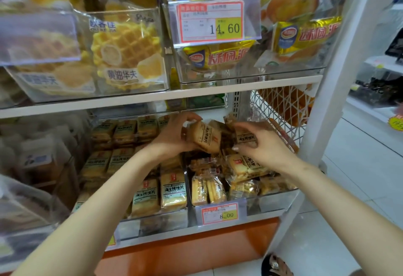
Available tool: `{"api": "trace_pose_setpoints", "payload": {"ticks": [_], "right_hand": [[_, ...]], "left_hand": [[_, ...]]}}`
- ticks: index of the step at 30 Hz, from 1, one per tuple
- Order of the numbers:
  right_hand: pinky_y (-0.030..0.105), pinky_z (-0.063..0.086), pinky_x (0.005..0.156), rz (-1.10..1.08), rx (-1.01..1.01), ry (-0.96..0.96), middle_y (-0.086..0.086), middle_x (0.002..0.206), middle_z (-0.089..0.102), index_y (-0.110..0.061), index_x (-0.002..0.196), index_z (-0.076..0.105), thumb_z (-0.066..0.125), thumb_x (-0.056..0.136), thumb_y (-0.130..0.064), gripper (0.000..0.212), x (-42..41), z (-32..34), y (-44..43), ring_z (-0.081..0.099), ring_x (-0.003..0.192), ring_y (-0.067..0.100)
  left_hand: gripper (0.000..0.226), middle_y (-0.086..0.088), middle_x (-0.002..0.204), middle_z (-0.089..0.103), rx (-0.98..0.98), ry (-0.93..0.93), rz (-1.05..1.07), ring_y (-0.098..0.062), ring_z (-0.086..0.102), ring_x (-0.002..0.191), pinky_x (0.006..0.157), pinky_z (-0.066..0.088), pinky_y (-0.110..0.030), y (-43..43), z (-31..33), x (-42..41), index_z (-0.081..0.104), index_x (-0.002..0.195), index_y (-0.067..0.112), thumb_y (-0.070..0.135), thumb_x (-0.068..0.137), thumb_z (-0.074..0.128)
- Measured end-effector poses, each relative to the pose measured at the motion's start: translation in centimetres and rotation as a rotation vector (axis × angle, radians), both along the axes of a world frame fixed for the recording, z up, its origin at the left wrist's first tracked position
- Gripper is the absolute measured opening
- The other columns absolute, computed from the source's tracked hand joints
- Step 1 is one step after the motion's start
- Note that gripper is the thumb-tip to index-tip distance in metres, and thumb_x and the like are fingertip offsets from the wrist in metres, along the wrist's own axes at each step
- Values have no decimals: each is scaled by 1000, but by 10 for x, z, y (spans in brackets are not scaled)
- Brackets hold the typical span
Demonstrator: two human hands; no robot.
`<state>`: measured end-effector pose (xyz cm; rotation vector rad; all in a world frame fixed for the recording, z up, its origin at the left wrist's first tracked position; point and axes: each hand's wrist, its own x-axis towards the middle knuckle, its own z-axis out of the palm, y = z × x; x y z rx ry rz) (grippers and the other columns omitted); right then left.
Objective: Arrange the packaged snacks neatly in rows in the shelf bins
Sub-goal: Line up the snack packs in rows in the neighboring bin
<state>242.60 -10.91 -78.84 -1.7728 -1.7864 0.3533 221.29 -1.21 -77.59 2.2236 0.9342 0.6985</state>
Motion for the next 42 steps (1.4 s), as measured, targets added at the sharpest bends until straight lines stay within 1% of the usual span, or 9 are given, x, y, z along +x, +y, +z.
{"api": "trace_pose_setpoints", "payload": {"ticks": [5, 10, 17, 22, 27, 31, 36, 39, 42], "right_hand": [[29, 32, 102, 78, -49, -59, -3, 148, 36, -30, 145, 24, 74, 72, -47, 91, -17, 1, 2, 39, 132, 18], [30, 43, 94, 56, 37, -165, -2, 134, 51, -25, 135, 39, 71, 73, -51, 74, -22, -4, 6, 51, 117, 18], [28, 42, 84, 41, 113, -121, -1, 124, 55, -23, 131, 45, 72, 71, -42, 69, -20, -4, 11, 54, 111, 19], [31, 42, 95, 75, 265, -56, 3, 135, 42, -25, 135, 43, 72, 74, -14, 68, -19, -5, 9, 43, 117, 12], [25, 29, 99, 4, 168, 100, 0, 138, 44, -27, 142, 30, 79, 72, -30, 86, -25, 5, 9, 43, 125, 15], [18, 25, 96, 31, 145, -4, -1, 142, 32, -25, 143, 28, 78, 67, -45, 93, -38, -1, 11, 35, 122, 8], [-1, 28, 78, -4, 218, 103, -3, 126, 42, -22, 133, 41, 79, 69, -34, 75, -36, -3, 21, 42, 107, 4], [5, 33, 81, -15, 255, 119, -2, 123, 47, -21, 130, 43, 80, 69, -26, 71, -25, 0, 24, 48, 107, 8], [11, 37, 84, -60, 257, 188, -3, 121, 48, -19, 130, 44, 81, 69, -22, 72, -8, 7, 33, 48, 108, 9]], "left_hand": [[59, 6, 119, 52, -175, -177, -77, -3, 57, 103, 77, 50, -12, -15, 0, -4, 49, 117, 23, -9, 72, 70], [67, 9, 114, 57, -254, -319, -92, 0, 60, 100, 78, 51, -15, -21, 2, -3, 47, 120, 35, -8, 74, 68], [52, -2, 119, 59, -410, -304, -26, -15, 60, 105, 85, 52, -25, -17, 5, 1, 45, 125, 28, 32, 79, 67], [33, 2, 103, 63, -314, -176, 28, -10, 63, 93, 69, 55, -18, -15, 6, 8, 54, 115, 20, 22, 84, 66], [35, -4, 97, 66, -457, -337, 213, -10, 66, 81, 58, 53, -13, -14, 3, 13, 53, 114, 9, 19, 83, 67], [46, -11, 105, 64, -498, -375, 227, -16, 68, 83, 60, 55, -17, -19, 2, 20, 49, 116, 6, 19, 79, 73], [47, -12, 106, 63, -542, -396, 191, -18, 68, 86, 64, 57, -21, -22, 4, 21, 48, 116, 5, 22, 79, 72], [32, -5, 102, 67, -498, -347, 186, -13, 67, 87, 68, 57, -22, -18, 9, 16, 57, 106, 11, 36, 85, 62], [20, -3, 101, 67, -403, -374, 395, -12, 65, 84, 74, 55, -27, 0, 6, 2, 59, 100, 15, 33, 91, 56]]}}
